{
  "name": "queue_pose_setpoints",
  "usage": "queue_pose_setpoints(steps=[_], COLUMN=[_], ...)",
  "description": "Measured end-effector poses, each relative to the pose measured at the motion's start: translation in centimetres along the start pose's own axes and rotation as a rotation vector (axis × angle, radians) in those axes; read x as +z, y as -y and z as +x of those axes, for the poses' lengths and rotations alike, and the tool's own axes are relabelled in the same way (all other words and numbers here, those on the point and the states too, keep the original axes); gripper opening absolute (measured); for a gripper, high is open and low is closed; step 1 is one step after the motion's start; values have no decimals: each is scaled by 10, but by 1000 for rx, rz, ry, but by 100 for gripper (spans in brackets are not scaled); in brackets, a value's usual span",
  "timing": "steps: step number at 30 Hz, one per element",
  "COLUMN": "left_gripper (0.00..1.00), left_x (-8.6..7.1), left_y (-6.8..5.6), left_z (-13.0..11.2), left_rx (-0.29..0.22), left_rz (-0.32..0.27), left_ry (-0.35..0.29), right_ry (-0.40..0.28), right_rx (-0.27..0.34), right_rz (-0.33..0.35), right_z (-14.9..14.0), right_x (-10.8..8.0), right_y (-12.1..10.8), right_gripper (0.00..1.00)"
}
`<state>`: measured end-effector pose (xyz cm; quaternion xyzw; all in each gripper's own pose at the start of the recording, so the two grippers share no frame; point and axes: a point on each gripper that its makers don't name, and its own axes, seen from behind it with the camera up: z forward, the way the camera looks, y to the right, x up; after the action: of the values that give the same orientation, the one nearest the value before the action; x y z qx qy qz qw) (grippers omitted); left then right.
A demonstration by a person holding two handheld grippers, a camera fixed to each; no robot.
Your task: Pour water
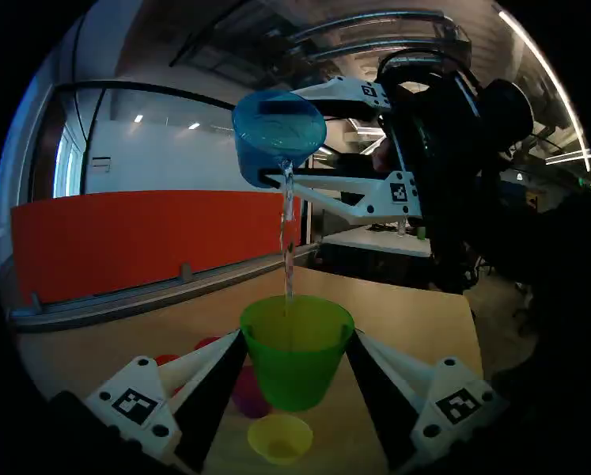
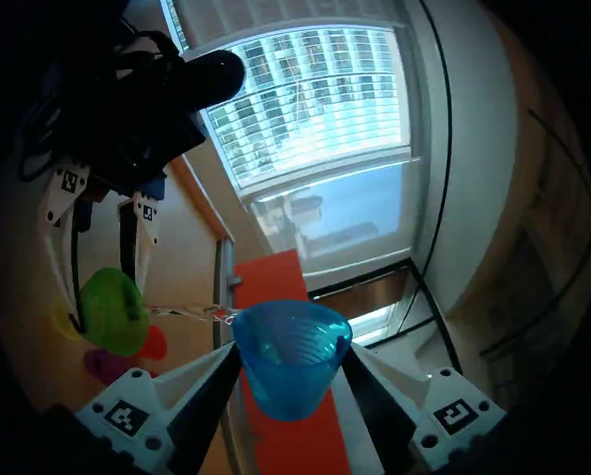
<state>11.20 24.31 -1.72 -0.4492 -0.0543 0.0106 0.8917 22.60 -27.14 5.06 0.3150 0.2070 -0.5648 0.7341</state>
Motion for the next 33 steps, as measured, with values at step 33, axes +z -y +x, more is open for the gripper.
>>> queue_pose_setpoints(steps=[33], left_gripper=[86], left_x=[1], left_y=[-1], left_z=[0], left_rx=[10], left_rz=[-1], left_ry=[6], right_ry=[11], right_rx=[-150], right_rz=[-24], right_z=[1], right_x=[-2], right_y=[-13], right_gripper=[88])
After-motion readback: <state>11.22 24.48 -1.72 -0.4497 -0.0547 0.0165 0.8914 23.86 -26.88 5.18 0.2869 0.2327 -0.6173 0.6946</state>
